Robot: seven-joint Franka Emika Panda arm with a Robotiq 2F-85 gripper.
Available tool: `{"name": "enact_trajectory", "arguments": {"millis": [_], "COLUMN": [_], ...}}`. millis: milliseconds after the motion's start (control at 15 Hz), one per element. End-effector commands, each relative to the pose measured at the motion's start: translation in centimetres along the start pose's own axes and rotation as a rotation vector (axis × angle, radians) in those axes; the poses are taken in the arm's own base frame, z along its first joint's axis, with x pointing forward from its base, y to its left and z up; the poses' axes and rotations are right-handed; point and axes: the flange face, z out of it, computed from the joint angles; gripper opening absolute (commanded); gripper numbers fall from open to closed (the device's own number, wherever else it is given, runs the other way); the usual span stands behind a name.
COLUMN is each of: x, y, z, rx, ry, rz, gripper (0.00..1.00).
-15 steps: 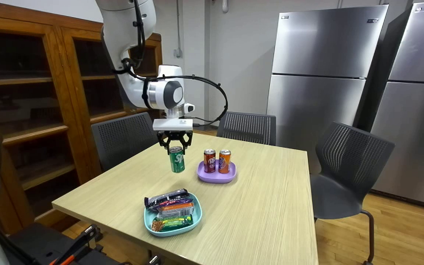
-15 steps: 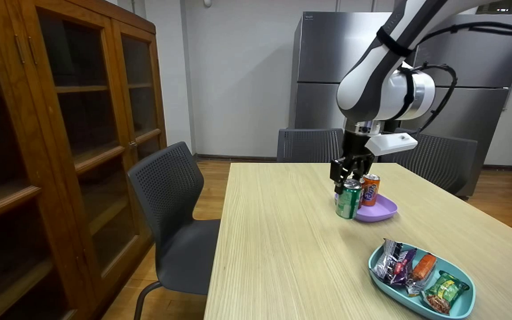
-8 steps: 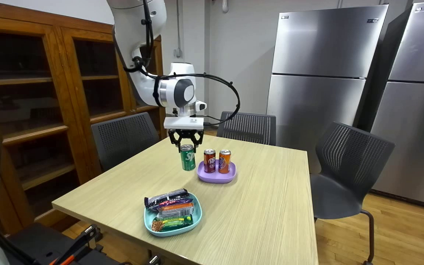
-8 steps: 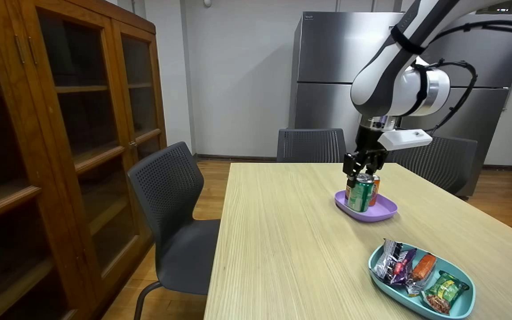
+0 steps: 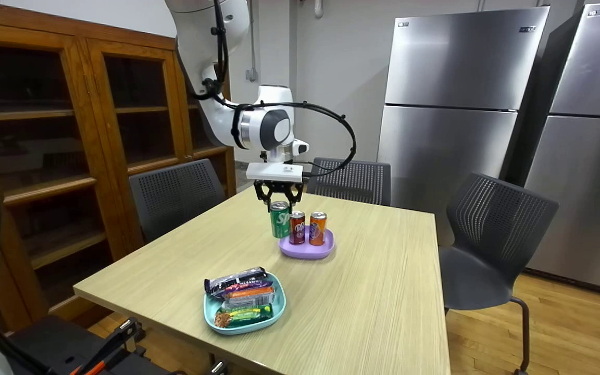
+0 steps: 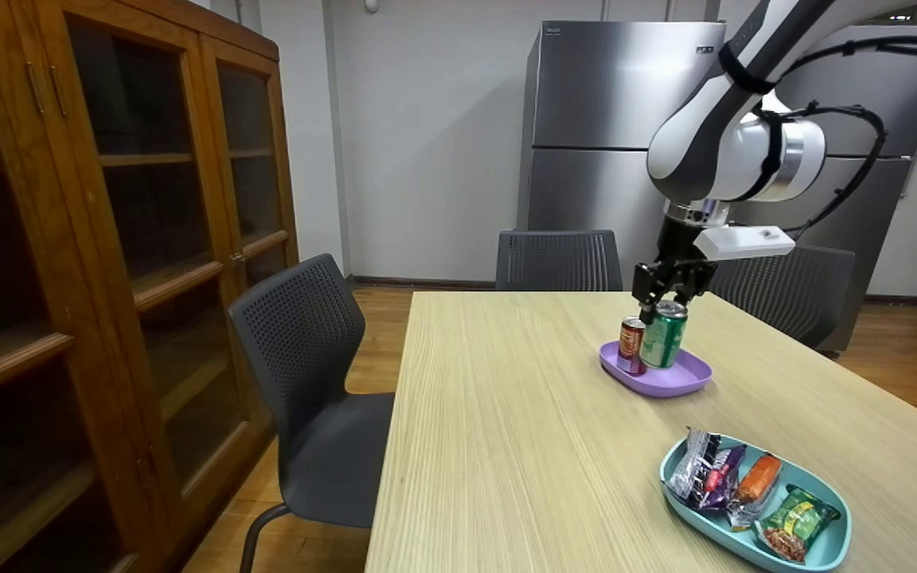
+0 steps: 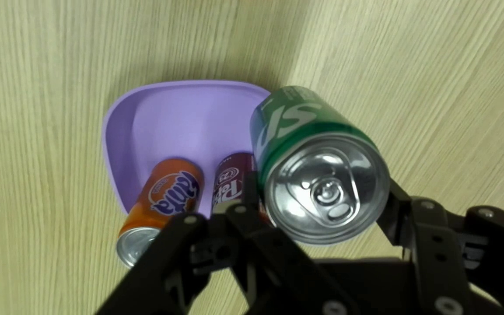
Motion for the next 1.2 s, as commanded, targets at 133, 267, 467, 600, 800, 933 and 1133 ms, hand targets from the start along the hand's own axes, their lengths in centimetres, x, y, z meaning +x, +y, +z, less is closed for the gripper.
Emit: {"name": "enact_trajectory", "arguments": {"millis": [133, 267, 467, 600, 800, 933, 1133], "x": [0.9, 1.0, 1.2, 1.5, 1.8, 2.0, 2.3], "y": [2.4, 3.0, 3.7, 4.0, 4.2, 4.4, 4.6], "z": [0.0, 0.3, 0.8, 1.2, 1.9, 2.4, 2.9], "rx": [-0.008, -0.02, -0.033, -0.037, -0.041, -0.046, -0.053], "ry": [-0.002, -0.001, 0.001, 0.0, -0.002, 0.0, 0.0], "rz": [0.039, 0.062, 0.093, 0.11, 0.13, 0.147, 0.173], "gripper": [0.38, 0.38, 0.38, 0.38, 0.38, 0.38, 0.38]}}
